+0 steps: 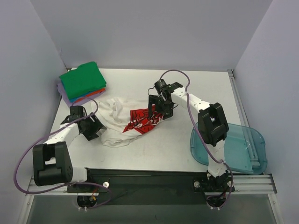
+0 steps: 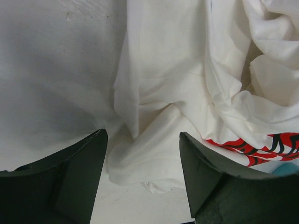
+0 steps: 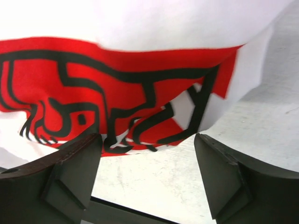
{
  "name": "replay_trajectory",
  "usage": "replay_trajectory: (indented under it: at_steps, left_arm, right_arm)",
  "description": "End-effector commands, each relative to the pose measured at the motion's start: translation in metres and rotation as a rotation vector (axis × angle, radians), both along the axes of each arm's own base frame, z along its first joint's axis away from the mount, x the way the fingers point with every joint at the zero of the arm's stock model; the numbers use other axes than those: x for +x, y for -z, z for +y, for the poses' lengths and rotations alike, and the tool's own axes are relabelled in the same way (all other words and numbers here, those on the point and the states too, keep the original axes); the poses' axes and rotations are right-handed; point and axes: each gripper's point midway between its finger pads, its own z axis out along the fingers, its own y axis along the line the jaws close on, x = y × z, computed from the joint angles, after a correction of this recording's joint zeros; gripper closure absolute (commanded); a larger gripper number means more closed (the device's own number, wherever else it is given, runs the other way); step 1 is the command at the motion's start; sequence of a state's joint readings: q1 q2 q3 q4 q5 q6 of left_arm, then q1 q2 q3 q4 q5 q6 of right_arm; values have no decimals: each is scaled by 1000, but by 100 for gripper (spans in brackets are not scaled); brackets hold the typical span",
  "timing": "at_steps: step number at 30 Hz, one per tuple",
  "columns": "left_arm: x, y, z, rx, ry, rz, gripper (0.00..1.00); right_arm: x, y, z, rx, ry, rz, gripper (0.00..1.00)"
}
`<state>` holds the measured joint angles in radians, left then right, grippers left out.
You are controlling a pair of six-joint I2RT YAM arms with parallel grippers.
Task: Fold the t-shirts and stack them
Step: Flatten out the tshirt
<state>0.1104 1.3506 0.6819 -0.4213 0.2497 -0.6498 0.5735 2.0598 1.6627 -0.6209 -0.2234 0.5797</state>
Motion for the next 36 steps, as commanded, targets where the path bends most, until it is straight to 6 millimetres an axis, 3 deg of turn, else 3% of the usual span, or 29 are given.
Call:
replay_trajectory:
  at_steps: [1, 6, 10, 11, 12, 13, 14, 16, 19, 23, 29, 31, 34, 35, 36]
  left_arm:
    - [17, 2, -8, -30, 28, -51, 28]
    - [23, 6, -26, -60, 116, -53, 48]
    - [21, 8, -37, -60, 178, -34, 83]
    - [21, 7, -37, -57, 188, -36, 88]
    - [18, 6, -37, -53, 190, -30, 93]
    - [15, 5, -35, -42, 199, -27, 100]
    - [13, 4, -34, -36, 202, -23, 100]
    - [4, 0, -30, -12, 206, -7, 100]
    - [-7, -11, -26, 12, 209, -4, 100]
    - [-26, -26, -24, 22, 203, 18, 100]
    - [-58, -37, -25, 22, 214, 74, 100]
    - [-65, -44, -23, 31, 223, 89, 100]
    - [-69, -60, -16, 75, 216, 89, 97]
    - [-70, -64, -15, 80, 215, 92, 91]
    - [-68, -70, -14, 86, 215, 77, 81]
  right_arm:
    - [-4, 14, -14, -50, 30, 48, 20]
    - [-5, 22, -16, -55, 12, 68, 48]
    - [-15, 23, -25, -69, -4, 80, 83]
    - [-17, 17, -27, -62, -5, 71, 97]
    - [-28, 21, -34, -80, -2, 102, 100]
    - [-33, 19, -37, -84, 1, 107, 100]
    - [-37, 9, -40, -75, 3, 93, 100]
    - [-60, 10, -53, -100, 15, 137, 100]
    - [-85, -5, -65, -101, 25, 154, 100]
    - [-133, -20, -79, -109, 6, 240, 100]
    - [-169, -44, -90, -192, -73, 293, 100]
    - [-174, -53, -85, -178, -92, 294, 99]
    - [-175, -73, -78, -148, -106, 277, 86]
    - [-175, -78, -78, -144, -104, 272, 73]
    - [-171, -85, -76, -131, -109, 252, 65]
